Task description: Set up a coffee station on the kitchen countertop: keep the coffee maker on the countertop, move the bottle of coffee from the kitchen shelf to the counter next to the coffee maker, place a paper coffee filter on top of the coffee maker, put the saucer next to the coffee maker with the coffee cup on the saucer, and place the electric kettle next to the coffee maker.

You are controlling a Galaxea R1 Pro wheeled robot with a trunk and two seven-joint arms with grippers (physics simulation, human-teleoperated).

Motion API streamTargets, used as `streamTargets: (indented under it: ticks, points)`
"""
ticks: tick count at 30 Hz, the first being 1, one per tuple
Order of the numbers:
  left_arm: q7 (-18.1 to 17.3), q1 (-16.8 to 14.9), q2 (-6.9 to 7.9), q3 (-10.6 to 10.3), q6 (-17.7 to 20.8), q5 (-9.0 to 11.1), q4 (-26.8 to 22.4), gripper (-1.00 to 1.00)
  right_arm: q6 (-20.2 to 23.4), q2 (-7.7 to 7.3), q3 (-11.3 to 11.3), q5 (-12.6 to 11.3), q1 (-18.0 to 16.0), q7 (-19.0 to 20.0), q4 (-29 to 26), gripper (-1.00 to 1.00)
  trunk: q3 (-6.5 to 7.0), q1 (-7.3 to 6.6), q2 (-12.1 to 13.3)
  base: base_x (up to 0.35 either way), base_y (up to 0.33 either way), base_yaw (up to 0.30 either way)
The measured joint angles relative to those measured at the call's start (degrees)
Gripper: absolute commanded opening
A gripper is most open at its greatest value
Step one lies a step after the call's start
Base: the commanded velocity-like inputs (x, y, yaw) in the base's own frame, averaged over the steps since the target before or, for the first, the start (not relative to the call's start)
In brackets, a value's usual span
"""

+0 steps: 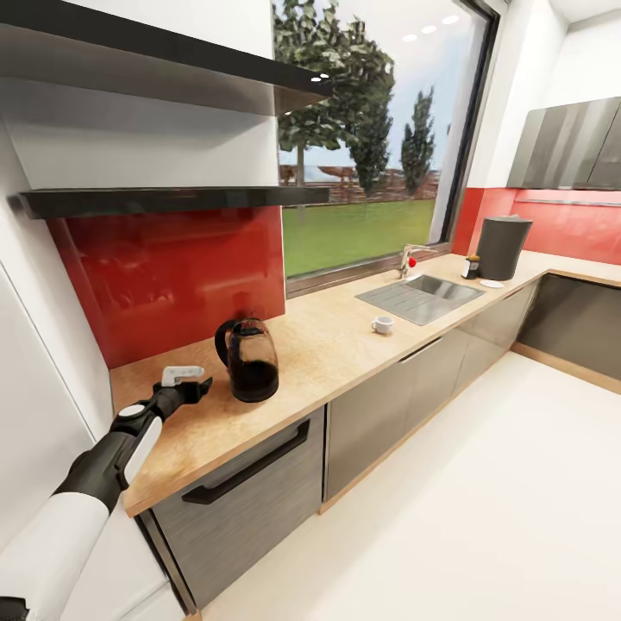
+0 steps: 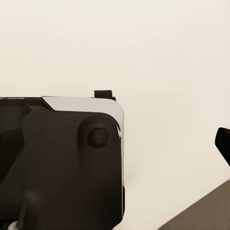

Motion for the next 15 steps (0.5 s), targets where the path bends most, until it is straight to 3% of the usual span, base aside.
streamTargets:
  ticks: [6, 15]
  points:
    - [-1.9, -0.2, 0.32, 0.0, 1.8, -0.4, 0.5, 1.00, 0.0, -0.05, 0.0, 0.0, 0.0, 0.0, 0.1, 1.00, 0.00, 0.00, 0.0, 0.000, 0.000, 0.000]
    - [-4.0, 0.4, 0.34, 0.1, 1.1, -0.7, 0.1, 1.00, 0.0, -0.05, 0.0, 0.0, 0.0, 0.0, 0.2, 1.00, 0.00, 0.00, 0.0, 0.000, 0.000, 0.000]
